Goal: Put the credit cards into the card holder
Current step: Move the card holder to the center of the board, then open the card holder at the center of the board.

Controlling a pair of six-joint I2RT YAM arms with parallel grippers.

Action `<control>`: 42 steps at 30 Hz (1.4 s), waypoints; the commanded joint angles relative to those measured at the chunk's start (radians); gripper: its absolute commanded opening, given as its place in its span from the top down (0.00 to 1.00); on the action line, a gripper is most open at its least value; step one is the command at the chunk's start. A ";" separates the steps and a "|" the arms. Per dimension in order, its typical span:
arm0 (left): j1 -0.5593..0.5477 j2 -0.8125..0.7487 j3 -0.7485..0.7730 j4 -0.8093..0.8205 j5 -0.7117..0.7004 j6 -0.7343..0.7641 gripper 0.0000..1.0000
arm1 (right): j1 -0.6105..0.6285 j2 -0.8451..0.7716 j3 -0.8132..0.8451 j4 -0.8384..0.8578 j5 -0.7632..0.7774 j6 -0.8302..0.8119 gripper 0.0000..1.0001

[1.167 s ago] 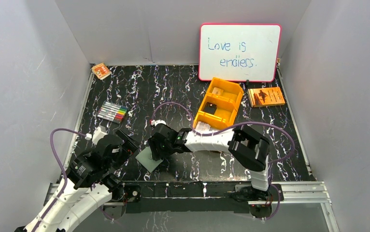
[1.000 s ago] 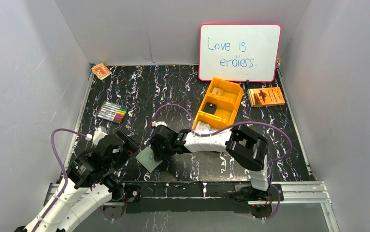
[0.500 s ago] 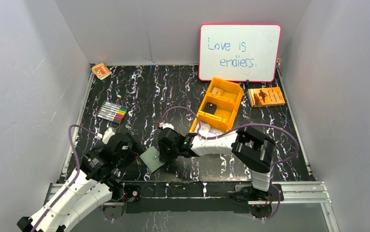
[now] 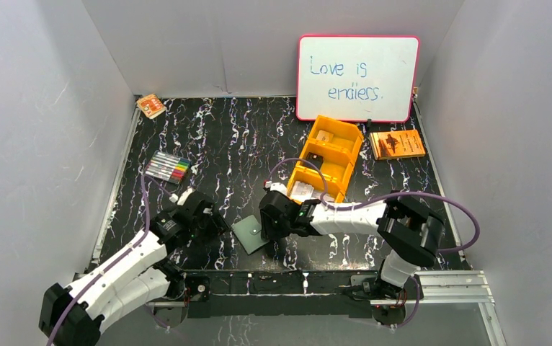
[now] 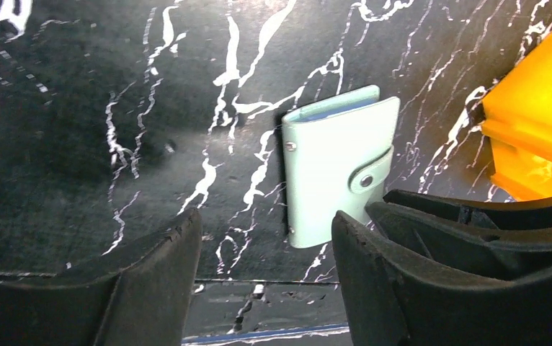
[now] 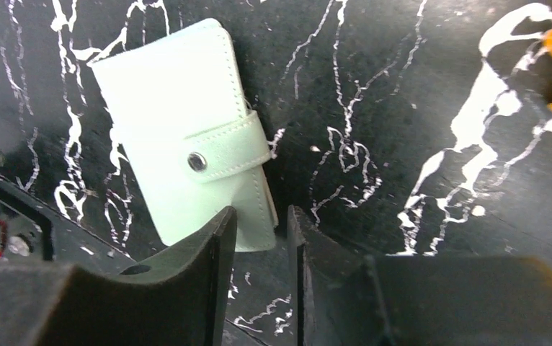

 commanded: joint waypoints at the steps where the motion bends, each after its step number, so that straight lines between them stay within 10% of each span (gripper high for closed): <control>1: -0.002 0.034 -0.003 0.107 0.050 0.028 0.38 | 0.000 -0.058 0.063 -0.096 0.062 -0.068 0.56; 27: -0.002 0.238 -0.120 0.528 0.211 -0.003 0.99 | 0.012 0.019 0.213 -0.149 0.051 -0.173 0.59; 42: -0.002 0.293 -0.181 0.542 0.202 -0.007 1.00 | 0.061 0.103 0.282 -0.173 0.096 -0.224 0.48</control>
